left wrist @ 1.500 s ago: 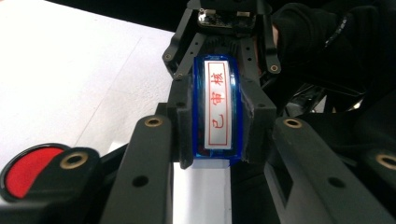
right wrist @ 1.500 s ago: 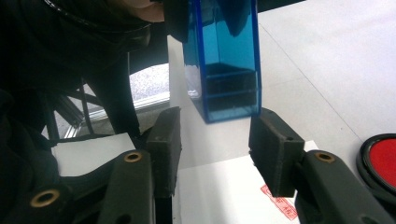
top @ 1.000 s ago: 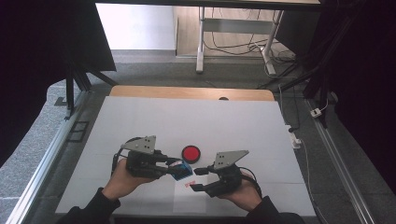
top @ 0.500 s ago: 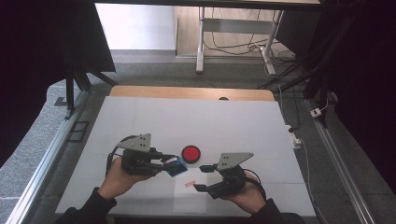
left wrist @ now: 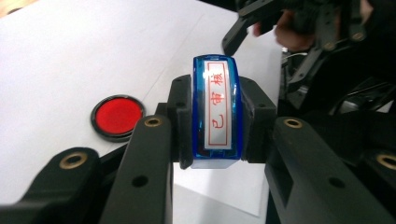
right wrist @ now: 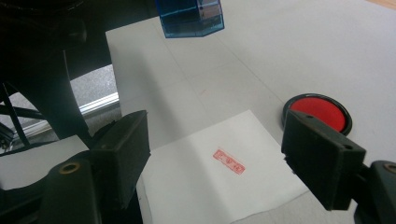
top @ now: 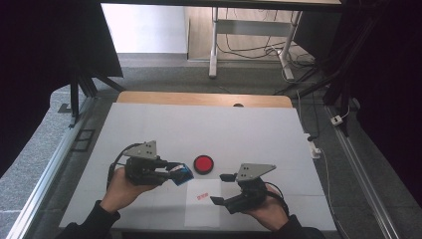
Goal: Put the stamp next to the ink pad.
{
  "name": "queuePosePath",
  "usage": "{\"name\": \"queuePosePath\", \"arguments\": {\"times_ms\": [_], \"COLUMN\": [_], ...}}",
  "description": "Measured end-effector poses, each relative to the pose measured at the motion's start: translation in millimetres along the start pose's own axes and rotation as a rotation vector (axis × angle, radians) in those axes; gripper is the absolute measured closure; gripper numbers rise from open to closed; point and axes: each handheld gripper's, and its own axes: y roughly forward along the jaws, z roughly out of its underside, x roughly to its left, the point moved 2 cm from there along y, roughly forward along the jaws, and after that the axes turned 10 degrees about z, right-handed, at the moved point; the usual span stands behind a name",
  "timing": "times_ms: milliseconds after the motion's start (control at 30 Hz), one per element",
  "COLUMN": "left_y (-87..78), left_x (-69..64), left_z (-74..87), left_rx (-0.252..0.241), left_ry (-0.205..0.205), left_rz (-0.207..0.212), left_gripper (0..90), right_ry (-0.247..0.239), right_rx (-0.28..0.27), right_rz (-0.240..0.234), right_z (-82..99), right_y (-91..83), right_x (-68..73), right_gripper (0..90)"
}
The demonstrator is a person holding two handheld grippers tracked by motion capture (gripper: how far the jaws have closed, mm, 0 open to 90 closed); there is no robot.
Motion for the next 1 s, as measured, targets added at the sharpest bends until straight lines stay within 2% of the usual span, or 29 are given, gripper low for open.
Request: {"name": "queuePosePath", "arguments": {"times_ms": [200, 500, 700, 1000], "left_y": [-4.9, -13.3, -18.5, -26.0], "left_x": [2.6, 7.9, 12.1, 18.6], "left_z": [4.7, 11.3, 17.0, 26.0], "left_rx": [0.013, 0.013, 0.025, 0.032], "left_ry": [-0.015, -0.061, -0.08, -0.11], "left_rz": [-0.046, -0.098, -0.136, -0.185], "left_gripper": [69.7, 69.6, 69.6, 69.6], "right_ry": [0.011, 0.028, 0.029, 0.036], "right_rx": [0.005, 0.011, 0.018, 0.033], "right_rz": [0.038, 0.065, 0.091, 0.16], "right_z": [1.3, 4.7, 8.9, 19.8], "right_y": [-5.8, -13.1, -18.2, -28.4], "right_x": [-0.6, -1.5, -0.4, -5.7], "right_gripper": [19.5, 15.0, 8.0, 0.8]}}
